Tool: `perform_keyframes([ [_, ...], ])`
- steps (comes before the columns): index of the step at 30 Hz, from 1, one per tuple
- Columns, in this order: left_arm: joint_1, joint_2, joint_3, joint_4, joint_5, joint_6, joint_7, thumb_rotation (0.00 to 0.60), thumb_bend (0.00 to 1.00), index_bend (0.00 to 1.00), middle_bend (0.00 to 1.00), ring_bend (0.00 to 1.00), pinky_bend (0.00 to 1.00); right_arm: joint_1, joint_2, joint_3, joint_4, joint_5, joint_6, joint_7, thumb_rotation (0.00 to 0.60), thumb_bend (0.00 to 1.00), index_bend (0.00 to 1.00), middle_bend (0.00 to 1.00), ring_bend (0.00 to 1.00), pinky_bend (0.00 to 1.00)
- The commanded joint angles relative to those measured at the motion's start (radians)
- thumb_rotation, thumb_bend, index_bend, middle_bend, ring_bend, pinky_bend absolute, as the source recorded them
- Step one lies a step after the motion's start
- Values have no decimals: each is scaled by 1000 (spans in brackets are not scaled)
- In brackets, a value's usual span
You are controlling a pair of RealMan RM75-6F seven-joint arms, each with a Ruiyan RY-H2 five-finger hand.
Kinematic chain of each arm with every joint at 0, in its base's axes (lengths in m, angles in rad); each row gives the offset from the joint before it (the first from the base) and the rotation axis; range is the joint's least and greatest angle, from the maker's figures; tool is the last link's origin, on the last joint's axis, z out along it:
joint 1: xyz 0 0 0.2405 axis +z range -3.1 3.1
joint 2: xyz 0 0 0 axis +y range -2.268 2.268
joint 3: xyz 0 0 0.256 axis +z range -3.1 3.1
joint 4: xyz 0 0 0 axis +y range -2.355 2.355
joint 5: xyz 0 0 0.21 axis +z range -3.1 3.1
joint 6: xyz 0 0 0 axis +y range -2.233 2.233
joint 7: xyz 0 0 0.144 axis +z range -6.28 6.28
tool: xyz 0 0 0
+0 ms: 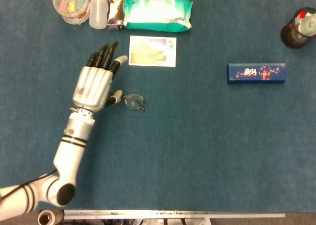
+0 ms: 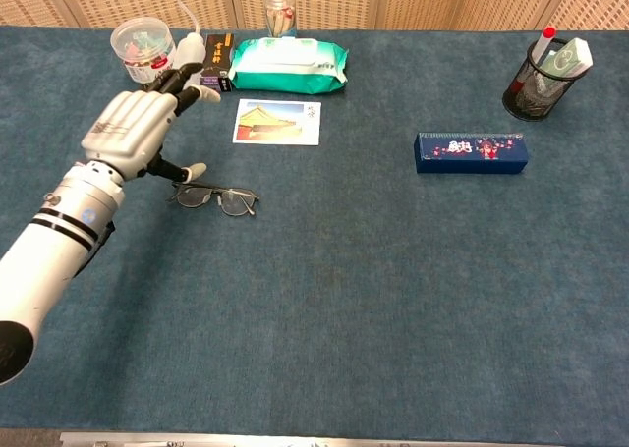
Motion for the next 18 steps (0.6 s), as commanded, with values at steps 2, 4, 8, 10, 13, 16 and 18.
perform_keyframes([
  [2,60,194,57,-205,138,109,-28,600,202,193,0,0,145,1,-2,-2,-1,-3,-4,-8,600,242,275,352,235,217],
  [4,79,290,88,-251,191,126,-92,600,203,189,0,0,145,2,-4,-3,-2,-5,-6,-16,600,242,275,352,235,217],
  [8,130,441,129,-279,260,193,-199,600,203,185,0,0,145,5,-11,-4,-5,-4,-14,-36,600,243,275,352,235,217],
  [10,164,502,146,-276,290,242,-227,600,202,185,0,0,145,7,-14,-4,-7,-3,-20,-50,600,242,275,352,235,217],
  [13,217,569,169,-264,321,312,-245,600,202,185,0,0,145,10,-19,-5,-11,-2,-29,-70,600,242,275,352,235,217],
  [16,274,607,184,-259,321,373,-266,600,203,185,0,0,145,12,-24,-4,-14,2,-35,-87,600,242,275,352,235,217],
  [18,312,623,192,-260,311,408,-284,600,202,187,0,0,145,14,-27,-3,-16,6,-41,-99,600,242,275,352,235,217],
])
